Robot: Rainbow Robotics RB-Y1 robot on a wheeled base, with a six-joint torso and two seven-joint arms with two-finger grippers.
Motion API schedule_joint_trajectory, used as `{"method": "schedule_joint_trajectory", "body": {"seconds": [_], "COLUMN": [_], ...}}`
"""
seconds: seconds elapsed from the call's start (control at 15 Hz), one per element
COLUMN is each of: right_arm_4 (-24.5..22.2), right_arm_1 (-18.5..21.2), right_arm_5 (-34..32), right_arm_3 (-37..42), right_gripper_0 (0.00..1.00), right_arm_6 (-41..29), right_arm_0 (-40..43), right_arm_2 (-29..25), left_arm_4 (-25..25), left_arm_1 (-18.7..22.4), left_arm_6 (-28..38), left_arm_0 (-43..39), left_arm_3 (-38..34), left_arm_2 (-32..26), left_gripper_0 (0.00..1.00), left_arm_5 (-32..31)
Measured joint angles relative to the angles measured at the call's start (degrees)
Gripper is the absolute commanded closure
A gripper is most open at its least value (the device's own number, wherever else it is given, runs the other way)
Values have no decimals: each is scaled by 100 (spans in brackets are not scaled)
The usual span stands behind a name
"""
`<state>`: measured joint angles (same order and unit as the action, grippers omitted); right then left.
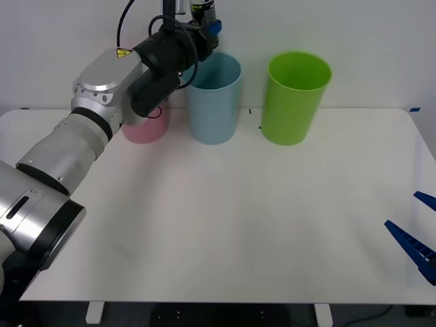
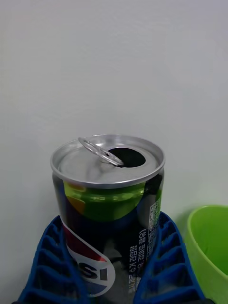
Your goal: Grasp the object on the table and drop it into the matching bin: aluminum can to the light blue bin, PET bottle to the pink bin.
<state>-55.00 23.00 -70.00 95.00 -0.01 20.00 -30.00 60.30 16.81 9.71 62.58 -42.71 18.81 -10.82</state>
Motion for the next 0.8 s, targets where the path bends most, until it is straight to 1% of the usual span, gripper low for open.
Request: {"method": "schedule_joint_trajectory", "body": {"seconds": [0.8], "right_arm_4": [0], "right_arm_1": [0], "right_arm_5": [0], "right_arm_3": [0], "right_gripper_0": [0], "right_arm_6": [1], "right_arm_0": [0], "right_arm_2": [0], "left_arm_4": [-246], "left_arm_1": [48], "left_arm_6": [1], "left_arm_0": [-26], "left_arm_3": [0], "left_arm_2": [-2], "left_gripper_0": [0], "left_arm_5": [38]}}
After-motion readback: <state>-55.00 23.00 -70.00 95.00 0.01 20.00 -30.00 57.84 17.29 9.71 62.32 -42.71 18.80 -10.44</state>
